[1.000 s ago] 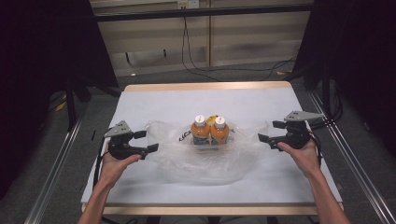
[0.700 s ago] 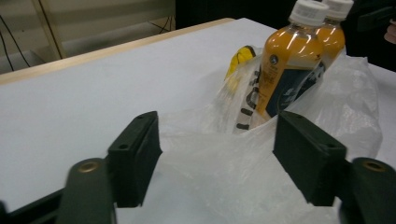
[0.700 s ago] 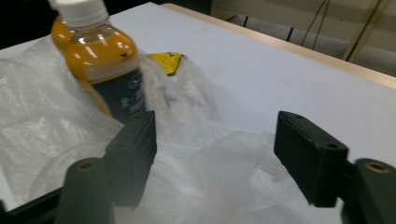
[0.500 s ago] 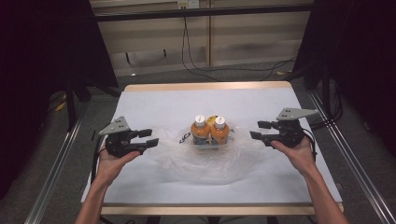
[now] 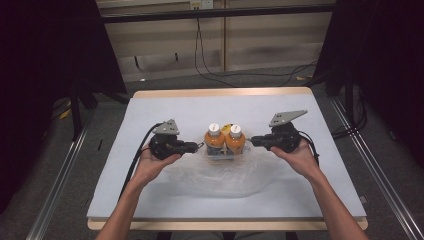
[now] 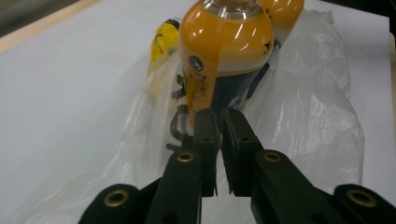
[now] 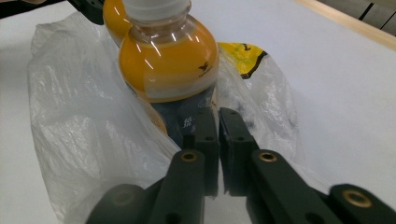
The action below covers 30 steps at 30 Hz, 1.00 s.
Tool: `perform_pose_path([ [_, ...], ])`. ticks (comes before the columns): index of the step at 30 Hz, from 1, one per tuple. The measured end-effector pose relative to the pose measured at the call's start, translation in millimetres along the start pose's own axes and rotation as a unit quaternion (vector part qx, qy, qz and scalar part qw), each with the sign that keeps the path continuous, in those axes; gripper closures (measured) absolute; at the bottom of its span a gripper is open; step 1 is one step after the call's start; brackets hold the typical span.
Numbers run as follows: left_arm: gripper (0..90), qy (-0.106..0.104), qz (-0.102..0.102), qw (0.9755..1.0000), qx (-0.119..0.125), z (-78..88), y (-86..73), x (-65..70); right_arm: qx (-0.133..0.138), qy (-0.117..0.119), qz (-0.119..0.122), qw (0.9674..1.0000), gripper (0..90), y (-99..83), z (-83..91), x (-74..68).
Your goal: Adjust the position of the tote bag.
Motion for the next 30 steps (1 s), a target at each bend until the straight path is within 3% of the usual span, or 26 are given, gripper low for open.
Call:
perform_pose_path([
  [4,90.0,0.005,0.01,0.9994,-0.032,-16.6,-5.9,-5.6,-0.02,0.011,0.0,0.9997,90.0,-3.7,-10.3,1.8],
  [7,90.0,-0.001,0.013,0.9993,-0.035,-23.0,-9.1,-6.7,-0.028,0.022,-0.001,0.9994,90.0,-7.9,-19.5,-0.4],
  [12,90.0,-0.013,-0.007,0.9983,-0.057,-33.8,-8.9,-5.7,-0.055,0.028,0.005,0.9981,90.0,-11.7,-31.5,-0.3],
  [15,90.0,-0.011,-0.008,0.9979,-0.063,-40.8,-6.6,-5.7,-0.067,0.033,0.005,0.9972,90.0,-13.6,-37.7,2.0],
  [19,90.0,-0.01,-0.022,0.9953,-0.094,-47.7,-13.7,-3.0,-0.085,0.029,0.007,0.996,90.0,-20.0,-48.2,3.3],
  [24,90.0,-0.001,-0.024,0.9915,-0.127,-53.9,-24.8,-3.0,-0.095,0.023,0.005,0.9952,90.0,-24.9,-54.8,6.2],
  [27,90.0,0.012,-0.032,0.9881,-0.15,-57.4,-32.4,-3.2,-0.112,0.021,0.006,0.9935,90.0,-31.6,-57.6,5.6],
  [30,90.0,0.015,-0.033,0.9869,-0.157,-58.0,-36.5,-5.0,-0.138,0.007,0.014,0.9903,90.0,-40.6,-60.3,5.1],
])
Point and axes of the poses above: each handheld gripper's, and its own axes: z roughly backward along the jaws, y roughly out of its top, x roughly to its right, the point moved 5 cm from there along -z, roughly forward along the jaws
